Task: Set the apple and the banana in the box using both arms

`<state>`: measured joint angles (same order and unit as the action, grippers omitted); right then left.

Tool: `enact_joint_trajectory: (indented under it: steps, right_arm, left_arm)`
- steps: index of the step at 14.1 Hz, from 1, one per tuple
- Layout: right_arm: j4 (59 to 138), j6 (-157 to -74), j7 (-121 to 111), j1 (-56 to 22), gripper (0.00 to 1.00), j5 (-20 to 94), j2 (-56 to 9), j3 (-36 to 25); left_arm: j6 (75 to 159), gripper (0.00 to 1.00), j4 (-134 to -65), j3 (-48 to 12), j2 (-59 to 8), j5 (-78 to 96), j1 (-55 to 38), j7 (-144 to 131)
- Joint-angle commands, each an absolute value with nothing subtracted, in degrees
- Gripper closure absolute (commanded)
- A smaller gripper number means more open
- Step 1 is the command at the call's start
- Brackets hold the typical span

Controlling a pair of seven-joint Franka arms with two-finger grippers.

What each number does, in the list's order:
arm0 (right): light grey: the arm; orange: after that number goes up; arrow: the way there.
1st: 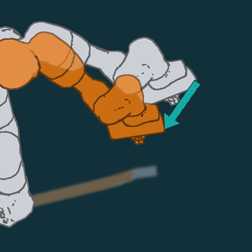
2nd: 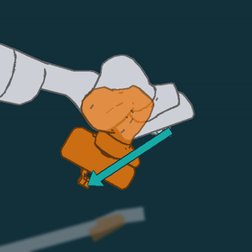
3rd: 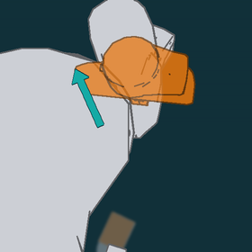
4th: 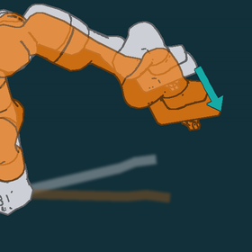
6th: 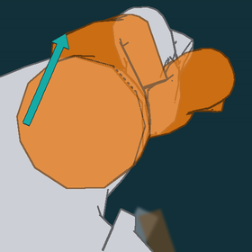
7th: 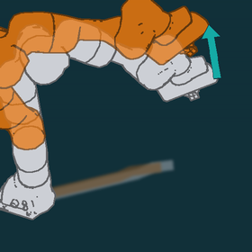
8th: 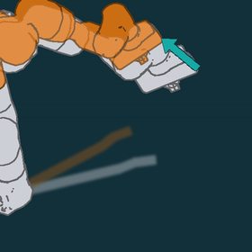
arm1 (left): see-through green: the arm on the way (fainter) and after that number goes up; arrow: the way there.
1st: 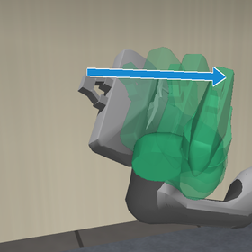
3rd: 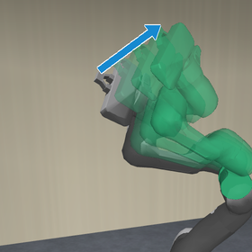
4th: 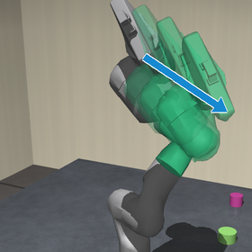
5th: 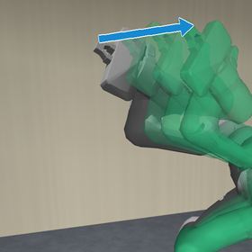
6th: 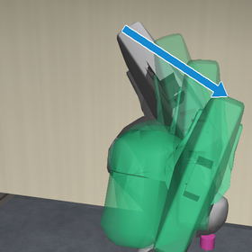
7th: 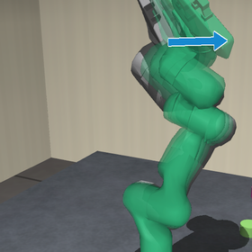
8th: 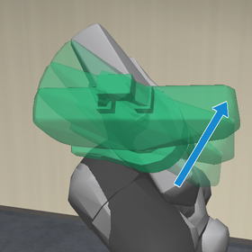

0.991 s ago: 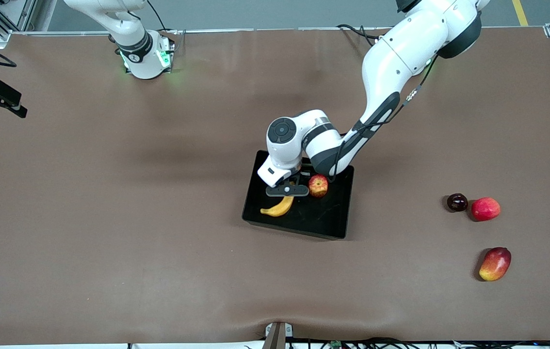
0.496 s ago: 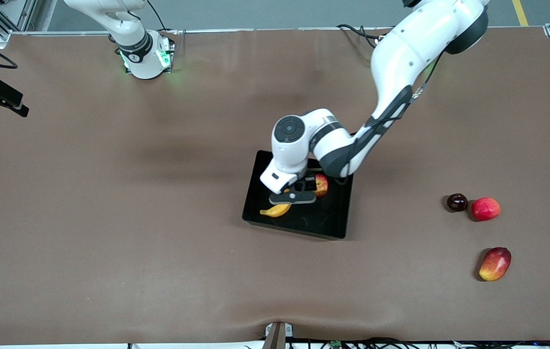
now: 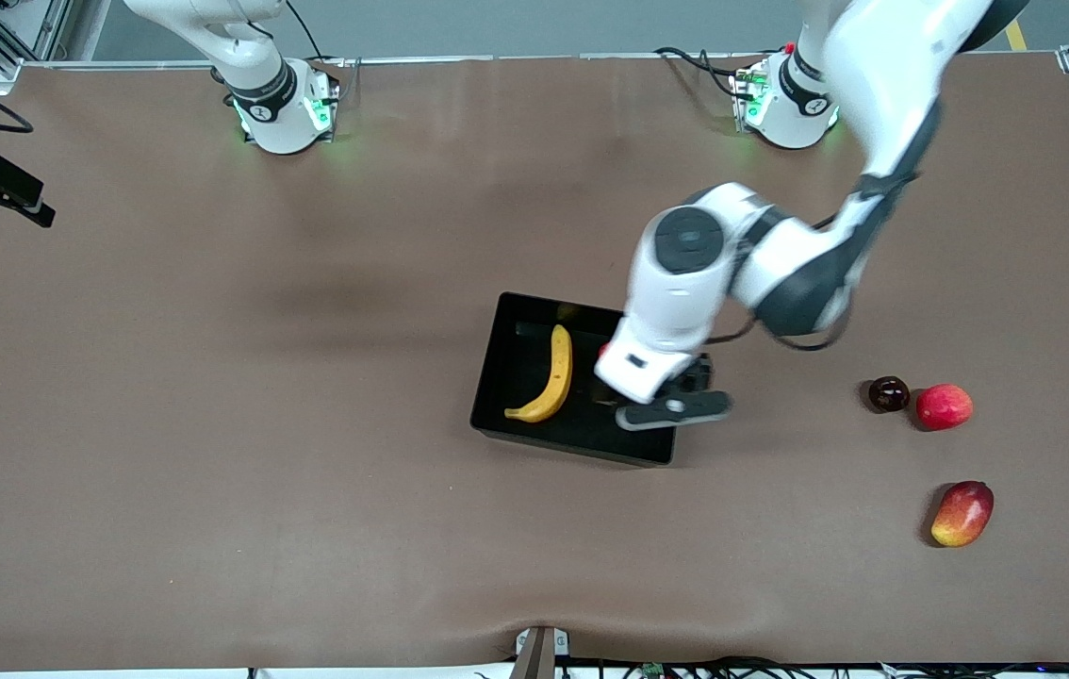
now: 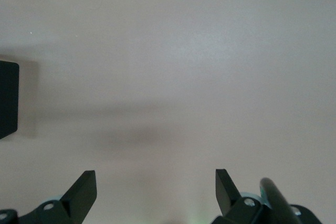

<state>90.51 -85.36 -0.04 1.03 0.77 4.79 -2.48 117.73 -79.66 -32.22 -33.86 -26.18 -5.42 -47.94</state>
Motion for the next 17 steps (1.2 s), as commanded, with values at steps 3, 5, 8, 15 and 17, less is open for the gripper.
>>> enact_joint_trajectory:
  steps: [3, 5, 8, 15, 17]
  right_arm:
    - [90.35, -84.81, 1.05, 1.05, 0.00, 0.97, 5.54, -2.37]
    - [90.35, -84.81, 1.05, 0.97, 0.00, 1.05, 5.62, -2.37]
    - [90.44, -84.73, 1.05, 1.05, 0.00, 1.05, 5.54, -2.46]
    - [90.44, -84.73, 1.14, 1.32, 0.00, 1.05, 5.54, -2.46]
    - [90.44, -84.73, 1.14, 1.32, 0.00, 1.05, 5.54, -2.46]
  left_arm:
    - [109.97, 0.00, -81.65, -32.61, -25.24, -23.82, 2.35, -39.65]
    - [107.76, 0.00, -81.65, -32.69, -22.42, -23.82, 6.48, -34.92]
    - [105.56, 0.00, -81.65, -32.78, -19.52, -22.86, 10.62, -26.29]
    - [100.55, 0.00, -82.26, -25.09, -10.74, -13.92, 9.69, -18.66]
    - [97.75, 0.00, -82.79, -14.12, -7.92, -11.18, 2.06, -10.32]
